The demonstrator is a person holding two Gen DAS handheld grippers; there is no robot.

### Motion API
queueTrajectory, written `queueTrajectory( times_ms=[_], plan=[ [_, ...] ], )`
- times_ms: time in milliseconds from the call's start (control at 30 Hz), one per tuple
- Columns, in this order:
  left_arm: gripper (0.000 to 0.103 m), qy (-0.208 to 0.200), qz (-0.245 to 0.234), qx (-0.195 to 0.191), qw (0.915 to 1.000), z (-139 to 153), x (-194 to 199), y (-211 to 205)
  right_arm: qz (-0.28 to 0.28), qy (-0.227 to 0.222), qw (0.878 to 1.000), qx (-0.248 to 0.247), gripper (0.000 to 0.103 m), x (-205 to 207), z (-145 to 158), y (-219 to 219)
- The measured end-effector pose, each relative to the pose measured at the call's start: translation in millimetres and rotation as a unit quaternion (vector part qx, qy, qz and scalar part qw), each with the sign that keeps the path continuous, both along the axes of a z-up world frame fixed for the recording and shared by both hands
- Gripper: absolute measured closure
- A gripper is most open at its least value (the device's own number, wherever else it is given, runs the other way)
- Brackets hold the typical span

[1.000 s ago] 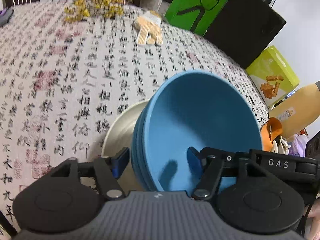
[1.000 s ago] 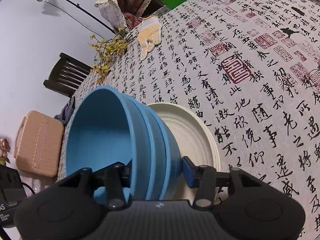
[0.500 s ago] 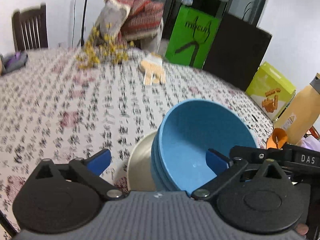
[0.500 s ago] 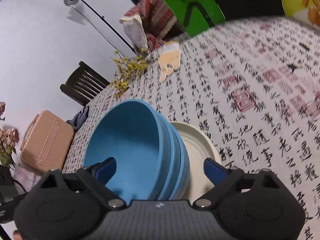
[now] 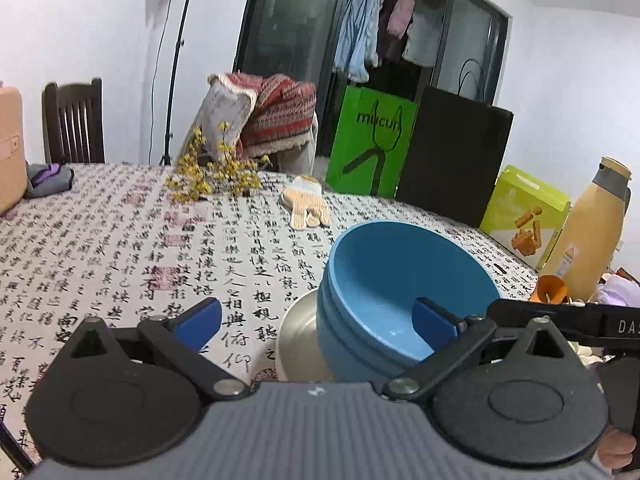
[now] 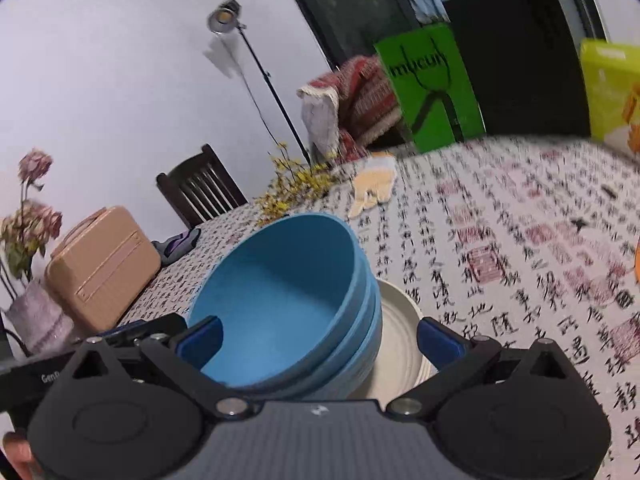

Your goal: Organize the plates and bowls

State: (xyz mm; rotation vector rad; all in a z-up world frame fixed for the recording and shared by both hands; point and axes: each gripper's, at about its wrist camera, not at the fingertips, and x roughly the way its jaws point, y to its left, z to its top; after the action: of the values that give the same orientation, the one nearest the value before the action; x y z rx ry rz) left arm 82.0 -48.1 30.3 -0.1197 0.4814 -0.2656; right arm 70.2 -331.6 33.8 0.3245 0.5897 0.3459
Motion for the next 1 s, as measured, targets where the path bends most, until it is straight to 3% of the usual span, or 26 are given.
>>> queueTrajectory(
  times_ms=[400, 667, 1000],
  plan=[
    [0.0, -0.071, 0.001, 0.035, 0.9968, -19, -44, 2, -0.007, -0.083, 0.995, -0.053, 0.0, -49, -13, 11],
    [0.0, -0.093, -0.014, 0.033, 0.995, -37, -66, 5, -0.006, -0.104, 0.991, -0.079, 0.0, -72, -29, 18],
    [0.0, -0.088, -0.021, 0.025, 0.9955, -58, -78, 18, -0.014, -0.125, 0.987, -0.105, 0.0, -92, -49, 30]
  ],
)
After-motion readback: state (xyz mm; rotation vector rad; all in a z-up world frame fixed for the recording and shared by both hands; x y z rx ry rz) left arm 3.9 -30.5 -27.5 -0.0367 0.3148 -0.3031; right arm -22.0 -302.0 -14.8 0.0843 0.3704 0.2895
